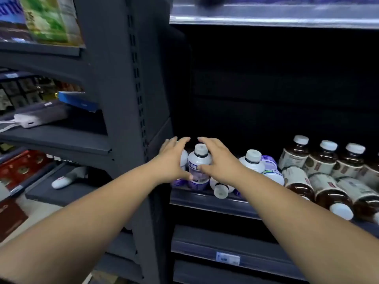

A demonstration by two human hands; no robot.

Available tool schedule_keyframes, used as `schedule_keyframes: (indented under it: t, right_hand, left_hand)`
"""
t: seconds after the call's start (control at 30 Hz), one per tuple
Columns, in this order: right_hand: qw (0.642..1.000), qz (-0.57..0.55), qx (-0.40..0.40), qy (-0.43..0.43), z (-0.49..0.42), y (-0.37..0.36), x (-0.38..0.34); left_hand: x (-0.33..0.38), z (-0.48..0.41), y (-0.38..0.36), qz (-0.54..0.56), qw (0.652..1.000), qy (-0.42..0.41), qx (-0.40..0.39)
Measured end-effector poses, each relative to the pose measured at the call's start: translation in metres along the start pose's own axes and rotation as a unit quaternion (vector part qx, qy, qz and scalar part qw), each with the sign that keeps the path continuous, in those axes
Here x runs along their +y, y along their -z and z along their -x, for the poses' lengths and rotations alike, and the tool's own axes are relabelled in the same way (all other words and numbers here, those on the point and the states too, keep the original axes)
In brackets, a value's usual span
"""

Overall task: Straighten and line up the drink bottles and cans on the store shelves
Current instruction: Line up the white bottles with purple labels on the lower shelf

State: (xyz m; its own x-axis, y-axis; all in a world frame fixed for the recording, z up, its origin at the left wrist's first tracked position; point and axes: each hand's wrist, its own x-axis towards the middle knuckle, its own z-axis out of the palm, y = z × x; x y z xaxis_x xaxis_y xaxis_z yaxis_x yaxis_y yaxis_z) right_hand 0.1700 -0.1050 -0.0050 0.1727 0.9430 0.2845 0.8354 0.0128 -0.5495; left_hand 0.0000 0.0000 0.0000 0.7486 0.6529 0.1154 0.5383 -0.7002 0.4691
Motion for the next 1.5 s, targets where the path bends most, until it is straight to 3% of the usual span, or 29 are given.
schedule_keyframes:
  t: [0.2, 0.47, 0.63, 0.7, 0.87, 1.0, 1.13, 1.27, 1.37, 1.5]
  right_hand:
    - [0.999, 0.038, -0.021, -0.005, -0.027, 0.002, 0.011]
    - [0.994, 0.108, -0.032, 0.014, -0.035, 0.016, 0.016]
    - [0.995, 0.086, -0.038, -0.015, -0.031, 0.022, 0.014]
    - [0.997, 0.073, -0.035, -0.022, -0.033, 0.022, 0.013]
    - [0.998, 0.036, -0.010, -0.060, -0.041, 0.014, 0.007]
    - [0.998, 0.035, 0.013, -0.059, -0.044, 0.011, 0.012]
    - [0.999, 0.007, -0.030, -0.035, -0.048, 0.023, 0.017]
    - [0.998, -0.031, -0.032, -0.039, -0.049, 0.022, 0.022]
    - [0.998, -0.040, -0.013, -0.038, -0.049, 0.017, 0.024]
    - [0.997, -0.037, -0.061, -0.019, -0.054, 0.022, 0.020]
  left_hand:
    - [0.009, -0.022, 0.004, 0.003, 0.997, 0.058, 0.055]
    - [0.016, -0.035, 0.009, -0.100, 0.988, 0.094, 0.073]
    - [0.015, -0.042, 0.020, -0.125, 0.988, 0.084, 0.042]
    - [0.015, -0.044, 0.022, -0.094, 0.992, 0.080, 0.035]
    - [0.007, -0.042, 0.011, 0.147, 0.982, 0.100, 0.062]
    - [0.002, -0.044, 0.002, 0.140, 0.978, 0.105, 0.116]
    - [-0.003, -0.046, -0.003, 0.161, 0.971, 0.109, 0.139]
    - [-0.005, -0.040, -0.015, 0.248, 0.954, 0.095, 0.136]
    - [-0.008, -0.038, -0.020, 0.253, 0.951, 0.086, 0.153]
    - [-0.007, -0.039, -0.015, 0.255, 0.951, 0.101, 0.144]
